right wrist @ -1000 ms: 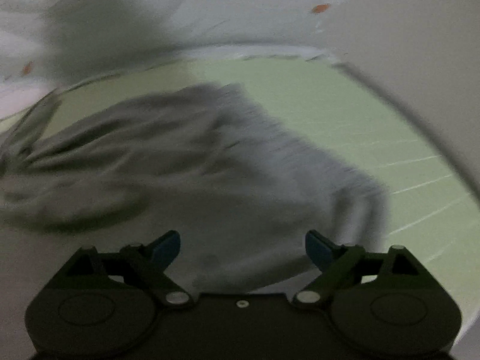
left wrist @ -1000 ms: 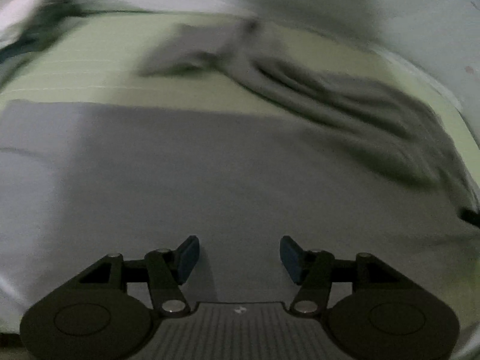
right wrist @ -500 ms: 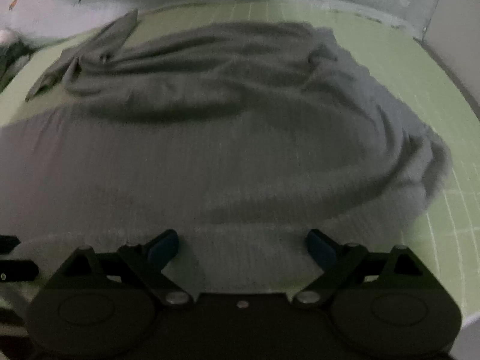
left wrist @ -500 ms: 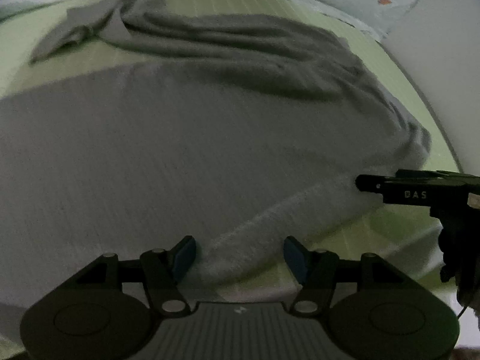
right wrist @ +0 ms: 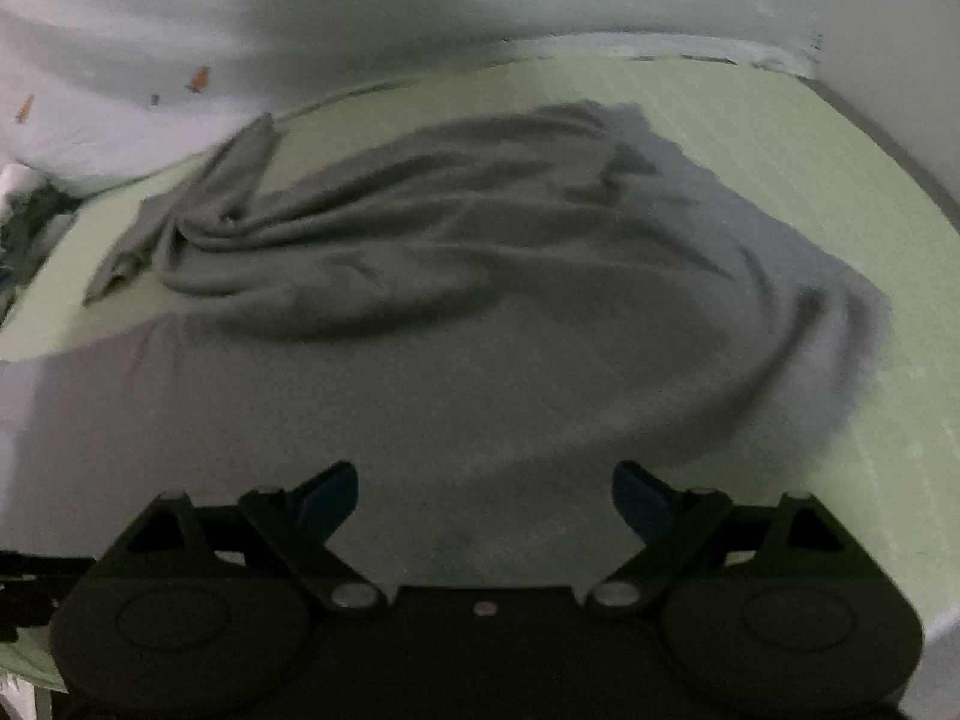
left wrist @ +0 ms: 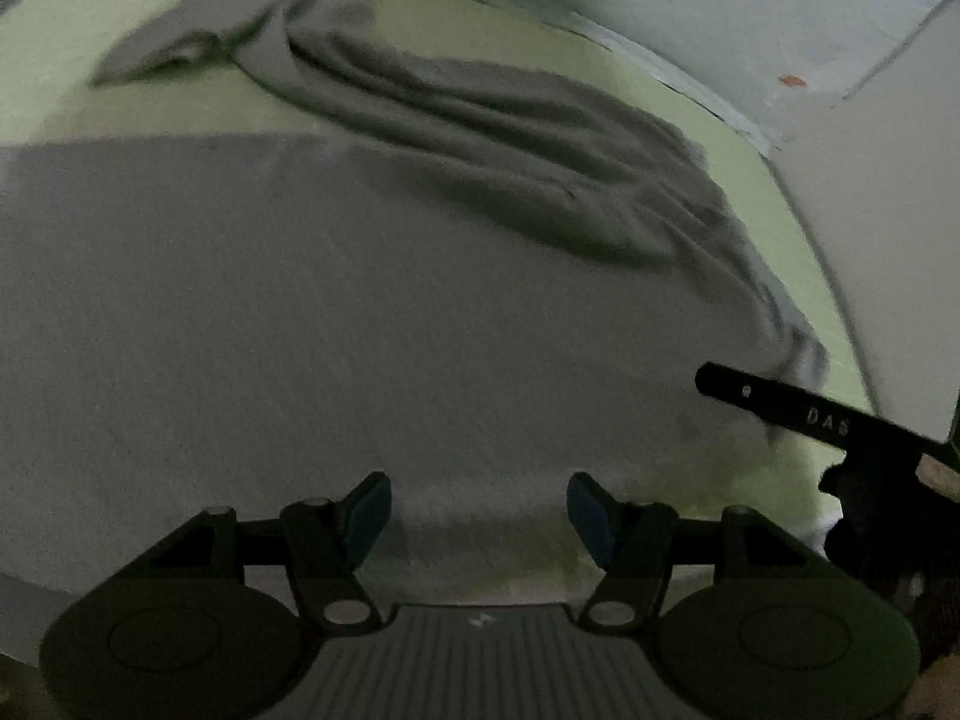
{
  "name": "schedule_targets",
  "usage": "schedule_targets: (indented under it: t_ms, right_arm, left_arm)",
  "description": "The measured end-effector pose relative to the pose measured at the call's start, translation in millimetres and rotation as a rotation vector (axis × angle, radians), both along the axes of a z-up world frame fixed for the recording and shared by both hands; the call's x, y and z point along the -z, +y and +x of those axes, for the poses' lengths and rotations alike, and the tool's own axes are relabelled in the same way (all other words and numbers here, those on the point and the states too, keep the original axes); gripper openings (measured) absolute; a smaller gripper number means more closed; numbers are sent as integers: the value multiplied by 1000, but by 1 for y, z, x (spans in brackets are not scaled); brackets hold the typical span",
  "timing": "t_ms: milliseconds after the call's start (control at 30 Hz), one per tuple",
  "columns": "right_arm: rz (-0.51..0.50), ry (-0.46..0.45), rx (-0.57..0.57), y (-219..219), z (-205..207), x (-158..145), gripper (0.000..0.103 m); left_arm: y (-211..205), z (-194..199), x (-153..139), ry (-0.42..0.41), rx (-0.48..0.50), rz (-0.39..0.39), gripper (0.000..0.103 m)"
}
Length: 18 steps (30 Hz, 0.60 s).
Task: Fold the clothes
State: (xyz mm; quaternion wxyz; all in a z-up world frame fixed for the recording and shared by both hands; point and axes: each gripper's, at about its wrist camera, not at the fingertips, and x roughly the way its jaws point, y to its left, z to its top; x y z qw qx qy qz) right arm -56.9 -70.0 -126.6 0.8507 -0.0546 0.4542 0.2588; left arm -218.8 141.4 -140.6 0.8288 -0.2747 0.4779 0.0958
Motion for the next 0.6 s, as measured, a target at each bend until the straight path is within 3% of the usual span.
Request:
schedule_targets:
  t_ms: [133, 267, 400, 600]
  right_arm:
    - [4, 40, 9, 0, -1, 18, 93]
    - [-128, -7, -34, -5, -18, 24, 98]
    - [-170, 41, 35, -13, -19, 23, 101]
    - [-187, 62, 142, 17, -17, 12, 101]
  left_arm:
    - [10, -8, -10, -7, -28, 88, 73]
    - [28, -27, -21, -12, -77, 173, 81]
    - [67, -51, -23, 8, -216, 203, 82]
    - [142, -98, -35, 31, -392, 246, 85]
